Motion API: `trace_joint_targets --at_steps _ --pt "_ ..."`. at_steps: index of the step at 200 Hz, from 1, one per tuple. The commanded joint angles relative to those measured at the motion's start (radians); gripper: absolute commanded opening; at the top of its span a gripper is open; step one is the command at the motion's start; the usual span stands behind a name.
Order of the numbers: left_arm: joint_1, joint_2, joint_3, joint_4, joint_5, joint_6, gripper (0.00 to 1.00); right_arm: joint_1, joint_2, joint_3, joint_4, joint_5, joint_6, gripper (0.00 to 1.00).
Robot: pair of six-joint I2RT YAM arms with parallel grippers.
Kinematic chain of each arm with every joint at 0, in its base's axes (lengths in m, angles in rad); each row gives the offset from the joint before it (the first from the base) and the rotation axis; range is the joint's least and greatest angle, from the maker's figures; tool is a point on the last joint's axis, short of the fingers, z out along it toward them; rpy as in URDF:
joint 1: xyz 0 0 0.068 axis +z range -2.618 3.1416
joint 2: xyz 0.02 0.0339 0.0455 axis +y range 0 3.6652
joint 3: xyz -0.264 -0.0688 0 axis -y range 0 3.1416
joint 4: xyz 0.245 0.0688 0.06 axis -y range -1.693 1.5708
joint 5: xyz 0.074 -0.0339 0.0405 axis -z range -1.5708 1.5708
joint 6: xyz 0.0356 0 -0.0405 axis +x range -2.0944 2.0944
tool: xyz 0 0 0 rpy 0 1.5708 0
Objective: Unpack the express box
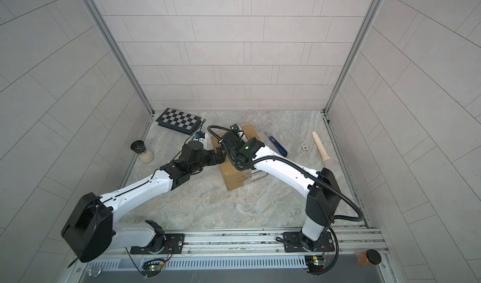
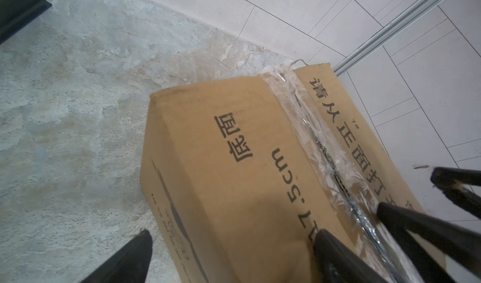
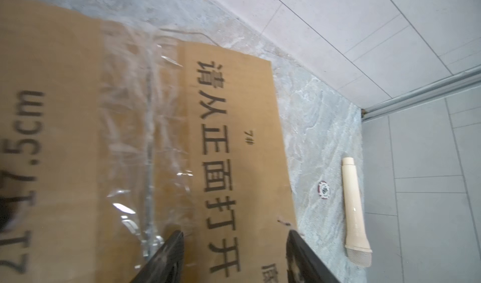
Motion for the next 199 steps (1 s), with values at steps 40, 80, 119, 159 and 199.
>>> trace_joint_targets --at_steps 40,80,119,159,199 --pt "0.013 0.065 -0.072 -0.239 -0.073 0.034 1.00 -0.028 -0.102 -0.012 -0.071 0.001 -0.053 0.65" --pt "0.014 0.058 -0.069 -0.210 -0.046 0.029 1.00 -0.023 -0.168 -0.130 0.124 -0.247 -0.081 0.70" --pt "0.014 0.067 -0.060 -0.205 -0.036 0.032 1.00 -0.023 -0.096 -0.092 0.107 -0.242 -0.093 0.73" --pt "0.013 0.073 -0.066 -0.199 -0.031 0.025 1.00 -0.026 -0.032 -0.050 0.083 -0.244 -0.100 0.75" --pt "0.014 0.067 -0.066 -0.201 -0.034 0.029 1.00 -0.028 0.004 -0.031 0.085 -0.271 -0.099 0.76"
